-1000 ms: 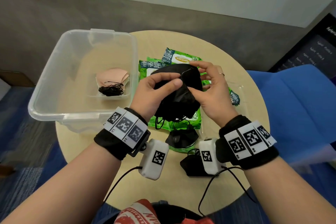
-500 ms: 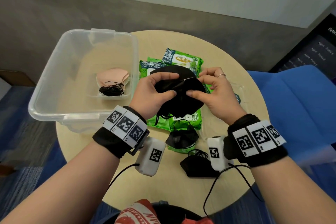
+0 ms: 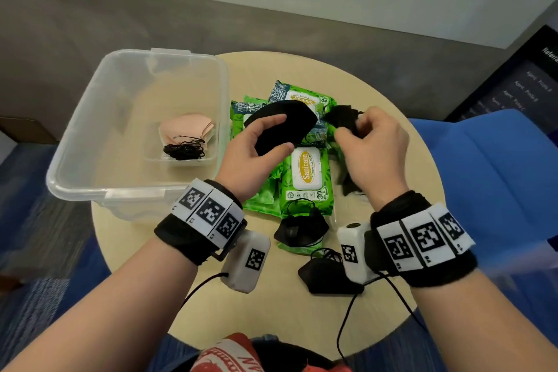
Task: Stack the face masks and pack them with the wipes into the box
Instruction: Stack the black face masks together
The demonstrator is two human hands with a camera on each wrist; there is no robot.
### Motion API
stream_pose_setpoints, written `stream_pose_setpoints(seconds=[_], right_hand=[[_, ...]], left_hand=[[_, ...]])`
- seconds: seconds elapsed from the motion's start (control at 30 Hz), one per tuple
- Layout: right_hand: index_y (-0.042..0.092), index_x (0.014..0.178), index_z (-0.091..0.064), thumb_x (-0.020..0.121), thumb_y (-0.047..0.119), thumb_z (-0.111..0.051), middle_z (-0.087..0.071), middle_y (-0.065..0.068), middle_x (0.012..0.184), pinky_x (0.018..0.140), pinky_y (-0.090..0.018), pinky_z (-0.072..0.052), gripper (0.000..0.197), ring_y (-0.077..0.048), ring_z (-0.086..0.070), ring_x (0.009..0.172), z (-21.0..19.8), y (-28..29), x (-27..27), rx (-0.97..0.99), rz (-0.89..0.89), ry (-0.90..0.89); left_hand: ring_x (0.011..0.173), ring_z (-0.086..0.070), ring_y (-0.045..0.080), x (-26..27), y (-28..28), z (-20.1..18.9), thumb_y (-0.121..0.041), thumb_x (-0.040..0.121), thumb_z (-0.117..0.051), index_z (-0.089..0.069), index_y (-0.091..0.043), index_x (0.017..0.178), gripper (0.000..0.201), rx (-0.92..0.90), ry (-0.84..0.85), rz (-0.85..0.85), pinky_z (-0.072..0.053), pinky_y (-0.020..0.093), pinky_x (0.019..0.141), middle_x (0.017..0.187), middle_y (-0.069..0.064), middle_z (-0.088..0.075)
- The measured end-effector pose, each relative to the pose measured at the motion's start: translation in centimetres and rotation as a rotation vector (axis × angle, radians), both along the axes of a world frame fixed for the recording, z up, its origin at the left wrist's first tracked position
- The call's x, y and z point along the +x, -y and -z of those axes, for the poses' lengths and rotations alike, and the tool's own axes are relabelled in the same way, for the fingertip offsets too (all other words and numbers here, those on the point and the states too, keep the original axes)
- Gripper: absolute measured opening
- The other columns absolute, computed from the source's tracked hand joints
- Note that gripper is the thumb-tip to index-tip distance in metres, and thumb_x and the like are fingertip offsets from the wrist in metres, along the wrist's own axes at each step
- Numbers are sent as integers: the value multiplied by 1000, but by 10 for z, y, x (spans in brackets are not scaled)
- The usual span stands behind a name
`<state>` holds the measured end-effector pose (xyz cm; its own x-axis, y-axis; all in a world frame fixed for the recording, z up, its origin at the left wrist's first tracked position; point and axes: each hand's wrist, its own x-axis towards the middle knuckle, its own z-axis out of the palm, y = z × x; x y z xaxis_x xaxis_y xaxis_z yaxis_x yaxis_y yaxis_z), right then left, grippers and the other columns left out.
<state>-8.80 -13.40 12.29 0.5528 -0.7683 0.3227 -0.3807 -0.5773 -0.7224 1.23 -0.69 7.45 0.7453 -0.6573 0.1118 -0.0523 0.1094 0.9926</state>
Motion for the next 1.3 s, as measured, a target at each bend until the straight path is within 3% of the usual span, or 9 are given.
stream_pose_setpoints(seconds=[0.1, 0.27, 0.47, 0.6, 0.67, 0.8, 0.97, 1.1, 1.3], right_hand=[[17, 65, -45, 76, 13, -65, -44, 9, 57, 52, -18, -30, 24, -7, -40, 55, 2, -20, 11, 72, -156, -5], [23, 75, -50, 79, 22, -64, -53, 0, 77, 63, -27, -38, 14, -13, -46, 68, 7, -35, 14, 153, -470, -66], [29, 86, -59, 72, 14, -49, -57, 0, 87, 69, -19, -43, 22, -12, -55, 76, 7, -25, 6, 437, -564, 44], [32, 100, -60, 72, 19, -65, -47, 7, 102, 83, -16, -41, 31, -6, -51, 93, 7, -16, 4, 134, -464, 13], [27, 111, -63, 69, 29, -69, -43, 4, 109, 96, -28, -38, 42, -17, -46, 108, 3, -15, 4, -18, -449, -60], [29, 108, -65, 67, 35, -77, -40, 5, 108, 97, -47, -35, 44, -20, -39, 111, -8, -16, 2, -81, -400, -163], [28, 90, -57, 61, 28, -83, -39, 7, 103, 95, -44, -35, 39, -12, -35, 104, -11, -16, 2, -88, -390, -155], [35, 100, -57, 59, 31, -79, -41, 7, 104, 94, -47, -39, 46, -19, -45, 106, -8, -18, -1, -104, -419, -44], [31, 100, -68, 64, 41, -72, -38, 7, 103, 83, -21, -19, 38, -11, -34, 102, -5, -15, -3, -221, -473, -144]], left_hand=[[98, -60, 1, -9, 2, -6, -22, 74, -60, -54, -22, 117, 43, -79, -72, 107, -48, 16, 84, 109, -5, -62], [90, -63, 2, -11, 1, -10, -35, 63, -65, -57, -21, 106, 46, -181, -185, 170, -48, 16, 81, 98, -5, -65], [74, -62, 2, -5, -3, -8, -6, 79, -54, -56, -9, 103, 25, -147, -208, 108, -50, 15, 72, 84, -2, -65], [67, -64, 3, -4, -4, -9, 11, 91, -41, -56, -8, 101, 26, -94, -217, 148, -53, 17, 65, 76, -2, -66], [63, -62, 4, -6, -4, -13, 11, 91, -40, -57, -7, 95, 25, -80, -218, 199, -52, 16, 61, 69, -6, -66], [63, -61, 8, -11, -7, -22, -7, 77, -53, -59, -8, 89, 13, -66, -236, 235, -51, 19, 62, 69, -1, -63], [68, -60, 14, -10, -9, -24, -22, 70, -51, -63, -13, 85, 21, -5, -341, 198, -48, 24, 64, 70, 0, -64], [107, -58, 26, -8, -9, -19, -43, 53, -62, -66, -22, 97, 50, 60, -433, 34, -46, 39, 89, 117, 11, -60], [96, -57, 25, -9, -11, -21, -43, 51, -64, -66, -22, 82, 37, 77, -456, -5, -42, 36, 81, 101, 9, -60]])
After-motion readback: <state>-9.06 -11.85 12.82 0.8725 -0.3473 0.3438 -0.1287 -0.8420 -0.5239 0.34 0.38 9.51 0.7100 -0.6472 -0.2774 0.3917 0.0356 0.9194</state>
